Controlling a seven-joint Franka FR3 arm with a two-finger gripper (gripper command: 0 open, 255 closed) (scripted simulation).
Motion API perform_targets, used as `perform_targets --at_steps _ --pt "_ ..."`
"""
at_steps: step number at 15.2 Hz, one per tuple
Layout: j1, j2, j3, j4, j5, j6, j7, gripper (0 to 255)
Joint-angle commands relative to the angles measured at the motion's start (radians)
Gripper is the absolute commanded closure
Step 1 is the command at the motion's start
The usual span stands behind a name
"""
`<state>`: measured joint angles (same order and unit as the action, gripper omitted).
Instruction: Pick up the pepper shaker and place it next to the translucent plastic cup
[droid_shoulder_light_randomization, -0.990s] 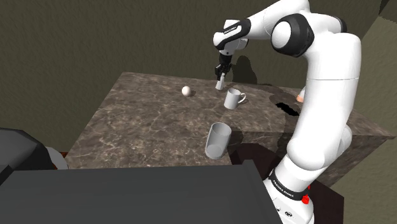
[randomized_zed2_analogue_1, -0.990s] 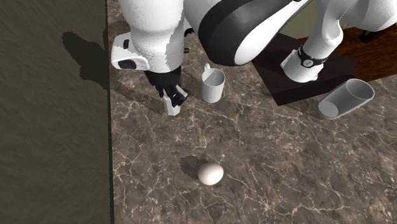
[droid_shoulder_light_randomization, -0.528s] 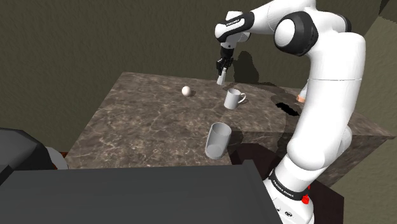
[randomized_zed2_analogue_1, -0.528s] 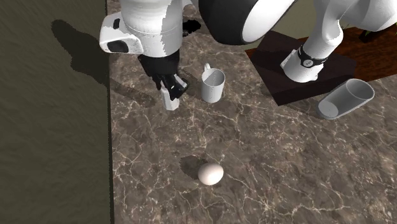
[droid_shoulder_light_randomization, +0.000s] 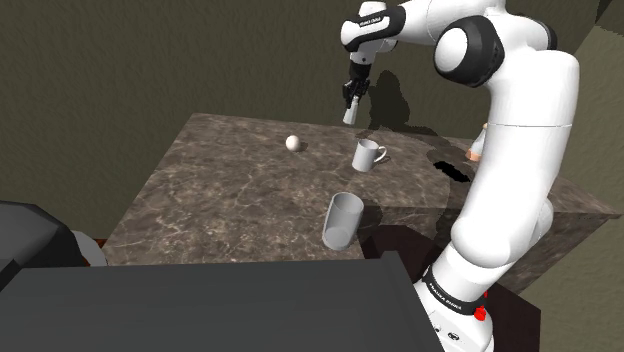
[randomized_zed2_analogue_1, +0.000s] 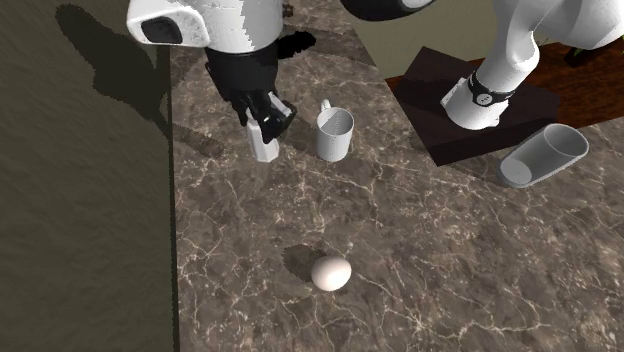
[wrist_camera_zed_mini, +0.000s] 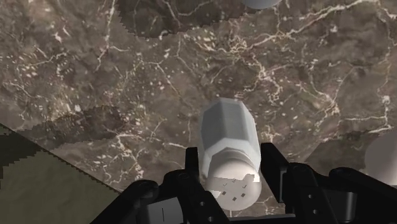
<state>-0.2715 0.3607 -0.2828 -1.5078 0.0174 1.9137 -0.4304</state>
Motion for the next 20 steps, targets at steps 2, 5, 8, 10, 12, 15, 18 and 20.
perform_targets --at_steps 2,5,8,10,12,15,18,20 --pt "-0.001 -0.003 -0.001 0.035 -0.001 -0.038 -0.001 255" --pt "-0.002 -0.004 -0.001 0.074 -0.001 -0.078 -0.003 255" --pt "-0.004 -0.002 -0.002 0.116 0.0 -0.119 -0.005 255" --pt "-0.006 0.0 -0.003 0.147 0.001 -0.147 -0.006 255" --pt "-0.008 0.004 -0.003 0.179 0.002 -0.175 -0.008 255" --pt "-0.012 0.012 -0.004 0.232 0.004 -0.22 -0.011 255" --pt "0.006 -0.025 -0.001 0.196 -0.008 -0.221 0.007 255" --pt "0.043 -0.102 0.006 0.09 -0.032 -0.192 0.047 255"
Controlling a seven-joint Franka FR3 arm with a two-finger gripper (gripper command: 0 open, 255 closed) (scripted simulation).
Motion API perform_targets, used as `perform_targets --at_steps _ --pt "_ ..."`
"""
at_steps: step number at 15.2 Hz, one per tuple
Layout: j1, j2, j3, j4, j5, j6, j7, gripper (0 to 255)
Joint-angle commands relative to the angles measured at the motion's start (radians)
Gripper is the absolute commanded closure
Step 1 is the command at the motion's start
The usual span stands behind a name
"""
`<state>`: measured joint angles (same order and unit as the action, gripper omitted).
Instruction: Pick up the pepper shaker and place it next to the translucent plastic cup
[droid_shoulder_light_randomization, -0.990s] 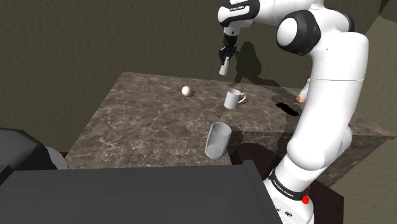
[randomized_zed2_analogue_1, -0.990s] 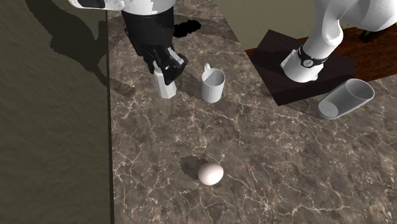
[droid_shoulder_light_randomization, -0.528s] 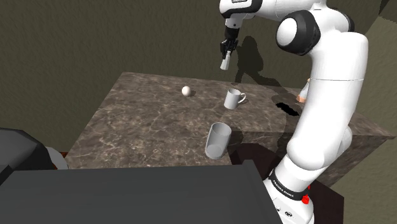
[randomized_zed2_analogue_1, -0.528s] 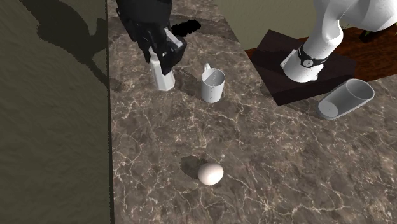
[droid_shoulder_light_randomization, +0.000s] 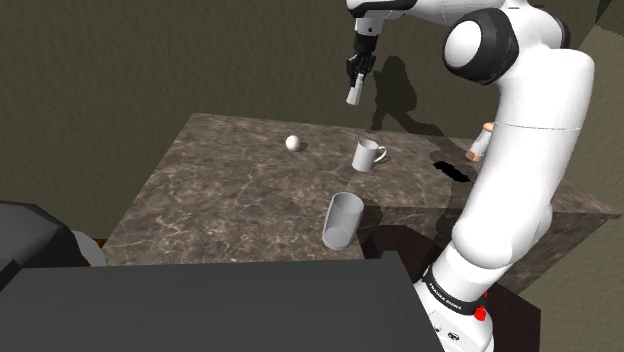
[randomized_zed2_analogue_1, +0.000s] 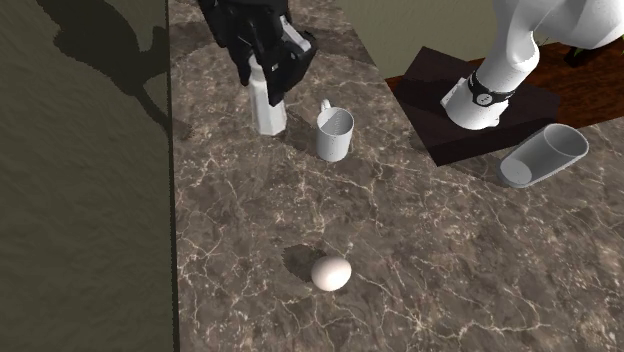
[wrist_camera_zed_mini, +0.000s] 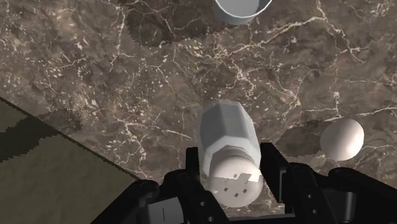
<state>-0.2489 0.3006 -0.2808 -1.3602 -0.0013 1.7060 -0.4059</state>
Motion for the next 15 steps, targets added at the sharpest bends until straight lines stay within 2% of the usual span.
perform_targets --at_steps 1,8,15 --pt "0.038 -0.077 0.009 -0.105 -0.025 0.028 0.043 255" --pt "0.132 -0.29 0.066 -0.37 -0.091 0.074 0.2 255" --pt "0.202 -0.454 0.149 -0.553 -0.119 0.08 0.362 255"
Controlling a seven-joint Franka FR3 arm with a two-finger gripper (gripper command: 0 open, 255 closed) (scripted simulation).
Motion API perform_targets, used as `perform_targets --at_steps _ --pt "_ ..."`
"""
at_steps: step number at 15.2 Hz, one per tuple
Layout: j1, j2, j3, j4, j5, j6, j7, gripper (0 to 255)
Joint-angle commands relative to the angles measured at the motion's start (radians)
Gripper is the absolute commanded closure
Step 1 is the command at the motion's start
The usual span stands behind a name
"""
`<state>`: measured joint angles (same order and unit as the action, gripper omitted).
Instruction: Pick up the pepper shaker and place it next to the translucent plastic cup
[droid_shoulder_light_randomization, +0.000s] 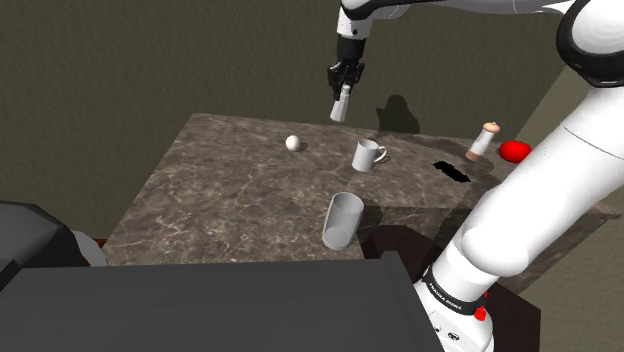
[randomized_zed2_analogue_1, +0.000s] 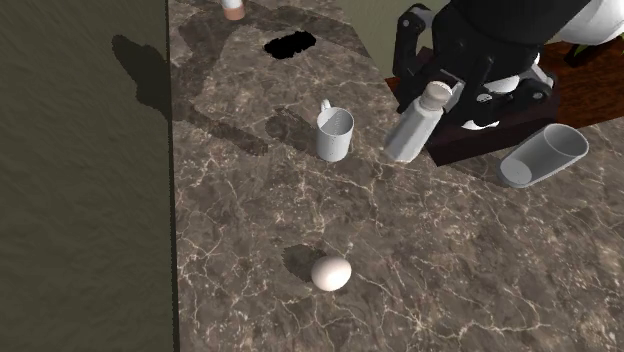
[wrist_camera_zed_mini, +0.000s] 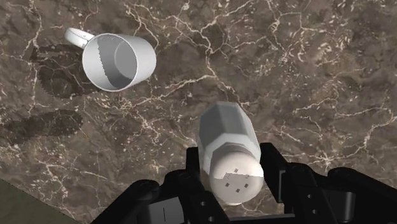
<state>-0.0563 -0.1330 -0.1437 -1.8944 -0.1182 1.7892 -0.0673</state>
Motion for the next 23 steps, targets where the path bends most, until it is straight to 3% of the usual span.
perform_targets --at_steps 1,12,23 --pt "0.018 -0.04 0.026 -0.04 -0.003 -0.005 0.046 255" --pt "0.121 -0.196 0.188 -0.192 0.03 -0.035 0.299 255" --pt "0.224 -0.231 0.371 -0.208 0.102 -0.072 0.559 255"
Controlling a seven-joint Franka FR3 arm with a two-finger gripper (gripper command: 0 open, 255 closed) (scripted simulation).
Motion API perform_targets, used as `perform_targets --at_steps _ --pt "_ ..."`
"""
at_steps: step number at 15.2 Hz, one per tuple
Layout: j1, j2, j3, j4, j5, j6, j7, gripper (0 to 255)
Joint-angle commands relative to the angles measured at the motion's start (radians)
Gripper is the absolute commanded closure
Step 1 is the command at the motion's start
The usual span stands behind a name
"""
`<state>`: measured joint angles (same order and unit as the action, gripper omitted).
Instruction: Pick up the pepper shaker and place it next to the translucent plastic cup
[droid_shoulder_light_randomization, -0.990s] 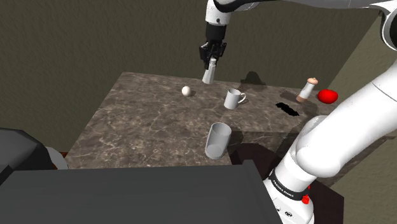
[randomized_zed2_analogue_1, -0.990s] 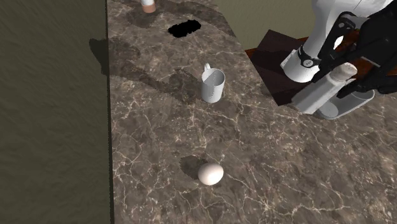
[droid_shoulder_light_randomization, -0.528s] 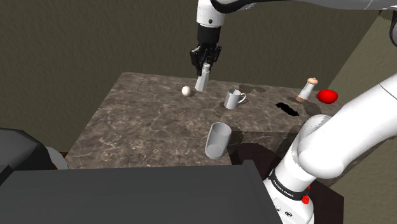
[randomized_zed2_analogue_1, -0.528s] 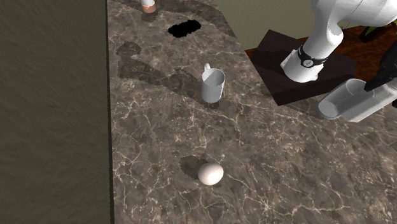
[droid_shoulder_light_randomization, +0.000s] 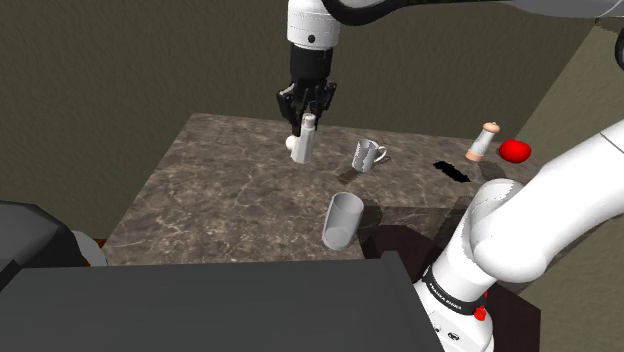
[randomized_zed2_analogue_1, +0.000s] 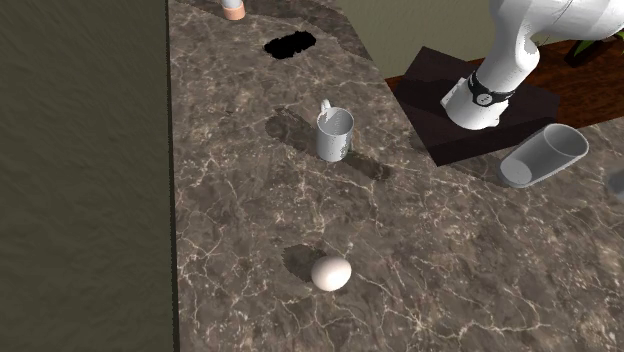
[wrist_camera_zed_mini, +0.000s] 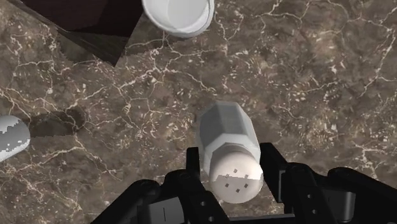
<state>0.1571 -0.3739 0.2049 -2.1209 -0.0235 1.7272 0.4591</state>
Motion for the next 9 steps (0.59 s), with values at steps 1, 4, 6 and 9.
perform_targets --at_steps 1,4,6,9 --pt "0.02 0.014 0.04 0.024 0.013 -0.013 0.057 255" --pt "0.046 0.03 0.092 0.046 0.03 -0.021 0.131 255" --pt "0.061 0.045 0.124 0.064 0.037 -0.026 0.176 255" --pt "0.063 0.045 0.126 0.023 0.038 0.014 0.179 255"
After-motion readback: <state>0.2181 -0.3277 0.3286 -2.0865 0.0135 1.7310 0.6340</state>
